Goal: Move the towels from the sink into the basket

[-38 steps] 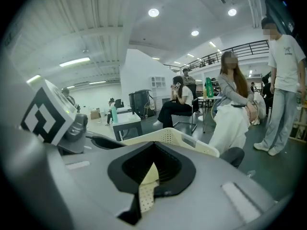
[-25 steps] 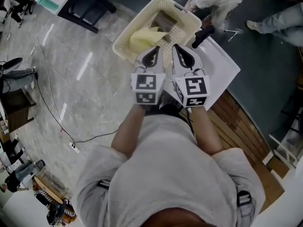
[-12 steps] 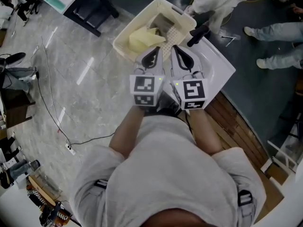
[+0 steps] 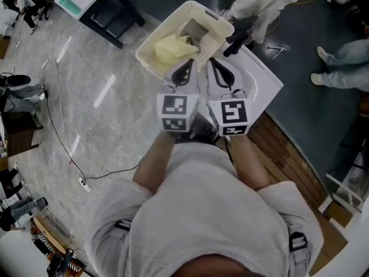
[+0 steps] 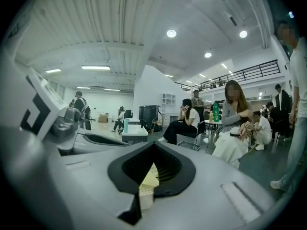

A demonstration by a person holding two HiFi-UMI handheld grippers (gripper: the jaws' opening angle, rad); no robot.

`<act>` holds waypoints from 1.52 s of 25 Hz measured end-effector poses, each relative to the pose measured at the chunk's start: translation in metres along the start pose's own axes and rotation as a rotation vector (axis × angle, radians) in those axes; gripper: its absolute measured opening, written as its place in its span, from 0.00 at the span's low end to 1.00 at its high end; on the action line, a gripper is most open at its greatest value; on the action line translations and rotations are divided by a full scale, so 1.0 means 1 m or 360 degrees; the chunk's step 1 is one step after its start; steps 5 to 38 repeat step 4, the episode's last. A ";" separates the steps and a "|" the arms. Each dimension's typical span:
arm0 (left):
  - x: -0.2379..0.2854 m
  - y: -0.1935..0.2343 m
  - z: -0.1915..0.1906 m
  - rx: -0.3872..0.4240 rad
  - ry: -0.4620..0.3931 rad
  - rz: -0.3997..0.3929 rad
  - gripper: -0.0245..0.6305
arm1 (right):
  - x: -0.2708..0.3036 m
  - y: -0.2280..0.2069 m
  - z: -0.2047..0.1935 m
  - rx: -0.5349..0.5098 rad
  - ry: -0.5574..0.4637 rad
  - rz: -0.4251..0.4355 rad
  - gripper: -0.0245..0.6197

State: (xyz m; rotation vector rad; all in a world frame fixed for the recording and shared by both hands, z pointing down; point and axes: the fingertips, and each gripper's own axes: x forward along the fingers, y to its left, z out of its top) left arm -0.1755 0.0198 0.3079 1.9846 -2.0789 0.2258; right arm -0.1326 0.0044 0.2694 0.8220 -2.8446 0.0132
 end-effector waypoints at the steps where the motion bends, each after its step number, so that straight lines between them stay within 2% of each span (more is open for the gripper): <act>1: 0.000 -0.002 0.000 0.0002 0.0000 -0.0002 0.07 | -0.001 -0.001 0.000 -0.0003 0.0001 -0.0002 0.05; 38: -0.001 -0.008 0.001 0.0008 0.0004 -0.0008 0.07 | -0.006 -0.003 0.000 -0.0006 0.0001 -0.0010 0.05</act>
